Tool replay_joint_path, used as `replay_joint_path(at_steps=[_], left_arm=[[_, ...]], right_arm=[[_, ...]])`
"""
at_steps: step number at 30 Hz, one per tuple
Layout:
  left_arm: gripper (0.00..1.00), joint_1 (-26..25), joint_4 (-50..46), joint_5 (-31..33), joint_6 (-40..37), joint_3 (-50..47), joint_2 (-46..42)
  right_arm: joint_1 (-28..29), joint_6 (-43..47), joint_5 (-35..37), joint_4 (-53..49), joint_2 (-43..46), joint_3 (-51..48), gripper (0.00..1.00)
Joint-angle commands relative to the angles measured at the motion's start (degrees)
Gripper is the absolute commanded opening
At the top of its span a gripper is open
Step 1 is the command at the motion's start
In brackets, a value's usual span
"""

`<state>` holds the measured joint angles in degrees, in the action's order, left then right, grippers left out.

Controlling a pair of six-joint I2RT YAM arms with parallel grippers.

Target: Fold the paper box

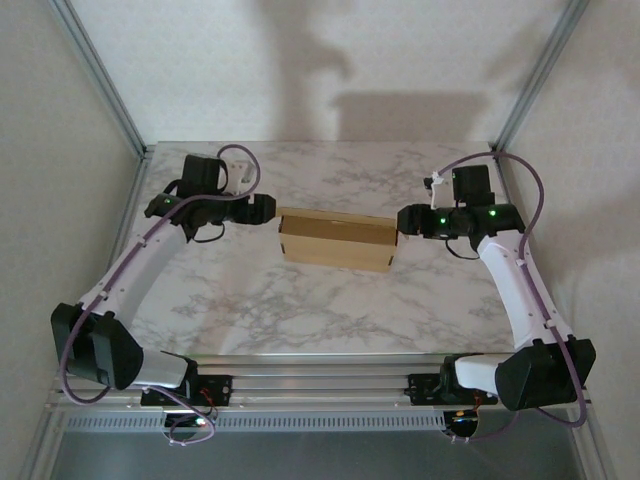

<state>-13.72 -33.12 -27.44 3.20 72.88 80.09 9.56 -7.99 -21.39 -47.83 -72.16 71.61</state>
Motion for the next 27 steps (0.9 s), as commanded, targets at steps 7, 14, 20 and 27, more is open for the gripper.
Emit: replay_joint_path(at_steps=[7,14,20,27], left_arm=[[0.68,-0.40,-4.34,-3.74,-10.55,3.26,2.80],[0.64,-0.88,-3.19,-4.11,-11.36,4.61,5.63],[0.63,-1.22,-3.25,-6.43,-12.82,6.86,7.84],[0.52,-1.74,-5.72,-8.85,-12.86,9.14,11.34]], right_arm=[[3.66,5.17,6.89,-1.74,-2.85,2.57,0.52],[4.17,5.74,7.18,-1.79,-4.04,2.74,0.46],[4.32,5.88,7.36,-1.38,-4.69,2.72,0.43],[4.68,5.88,8.20,-1.08,-5.27,2.76,0.36]])
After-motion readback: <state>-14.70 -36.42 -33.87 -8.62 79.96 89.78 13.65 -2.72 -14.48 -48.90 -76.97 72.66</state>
